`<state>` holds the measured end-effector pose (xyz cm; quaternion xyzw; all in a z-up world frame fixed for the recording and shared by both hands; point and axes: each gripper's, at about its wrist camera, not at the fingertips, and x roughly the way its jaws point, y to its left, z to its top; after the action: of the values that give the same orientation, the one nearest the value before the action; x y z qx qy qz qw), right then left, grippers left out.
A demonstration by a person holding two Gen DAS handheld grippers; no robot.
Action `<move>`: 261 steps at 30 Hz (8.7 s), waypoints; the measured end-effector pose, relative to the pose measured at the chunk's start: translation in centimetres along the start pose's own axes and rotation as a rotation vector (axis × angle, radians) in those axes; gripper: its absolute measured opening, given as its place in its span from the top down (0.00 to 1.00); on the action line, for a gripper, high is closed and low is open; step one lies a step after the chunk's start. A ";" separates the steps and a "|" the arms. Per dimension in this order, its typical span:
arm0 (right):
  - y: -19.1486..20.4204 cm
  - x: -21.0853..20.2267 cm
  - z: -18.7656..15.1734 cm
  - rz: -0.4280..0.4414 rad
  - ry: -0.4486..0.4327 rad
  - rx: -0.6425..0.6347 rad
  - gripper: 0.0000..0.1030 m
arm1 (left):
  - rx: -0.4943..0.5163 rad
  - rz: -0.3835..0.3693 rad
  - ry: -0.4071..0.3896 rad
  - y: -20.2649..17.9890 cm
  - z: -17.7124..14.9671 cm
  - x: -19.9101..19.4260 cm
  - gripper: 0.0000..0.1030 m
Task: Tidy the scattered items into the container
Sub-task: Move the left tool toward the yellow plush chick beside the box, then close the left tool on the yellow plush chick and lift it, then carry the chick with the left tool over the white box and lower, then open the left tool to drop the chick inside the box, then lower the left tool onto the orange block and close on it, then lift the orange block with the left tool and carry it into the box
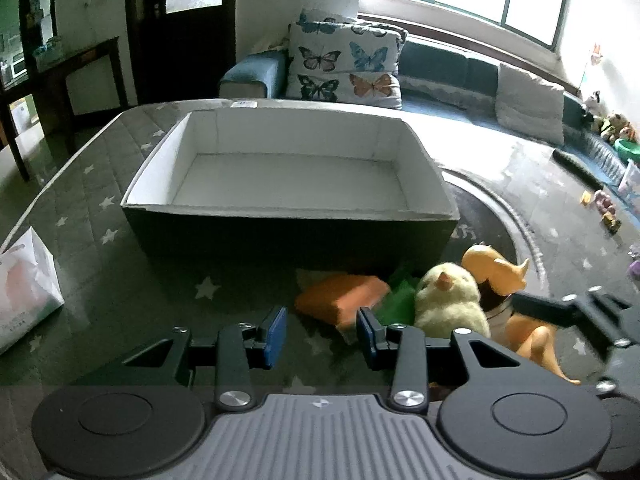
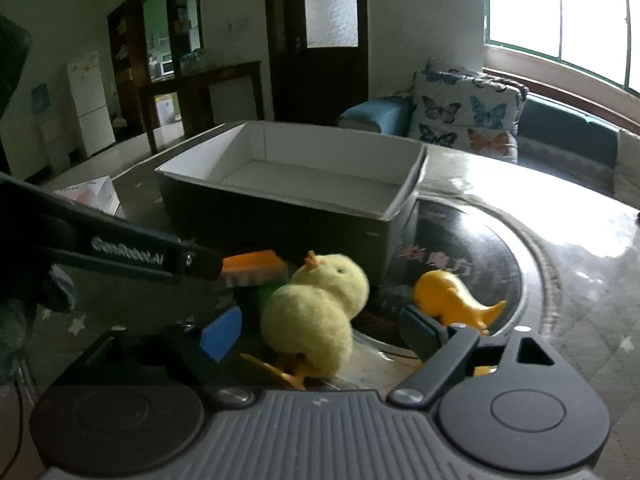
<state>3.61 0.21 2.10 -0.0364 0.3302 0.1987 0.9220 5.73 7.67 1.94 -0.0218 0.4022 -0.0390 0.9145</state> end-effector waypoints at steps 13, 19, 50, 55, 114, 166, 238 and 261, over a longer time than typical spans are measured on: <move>-0.1 1.8 -0.8 0.059 0.048 0.063 0.51 | 0.050 -0.136 0.010 -3.0 1.5 0.2 0.60; 0.1 1.4 -1.3 0.068 0.045 0.058 0.52 | 0.068 -0.208 0.056 -4.2 2.3 1.8 0.60; 1.3 0.6 4.8 0.042 -0.098 -0.083 0.53 | 0.043 -0.288 -0.070 -3.4 8.4 0.6 0.71; 0.4 3.1 7.8 0.042 -0.110 -0.082 0.53 | 0.005 -0.291 -0.086 -2.3 11.7 2.5 0.74; 0.6 3.8 6.3 0.019 -0.060 -0.086 0.36 | -0.121 -0.265 -0.065 2.1 8.5 3.6 0.76; 6.6 5.5 0.2 0.136 0.044 -0.241 0.45 | -0.181 -0.039 0.077 4.6 0.1 2.8 0.75; 6.0 3.2 -0.8 0.179 -0.015 -0.125 0.47 | -0.167 -0.112 0.046 2.8 -0.5 -0.5 0.73; 2.8 5.5 6.6 0.078 -0.176 -0.074 0.47 | -0.028 -0.115 -0.105 0.8 8.2 2.0 0.74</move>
<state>10.31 5.94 4.03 -0.0399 0.2416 0.2489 0.9370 13.22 8.39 5.96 -0.0596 0.3523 -0.0848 0.9301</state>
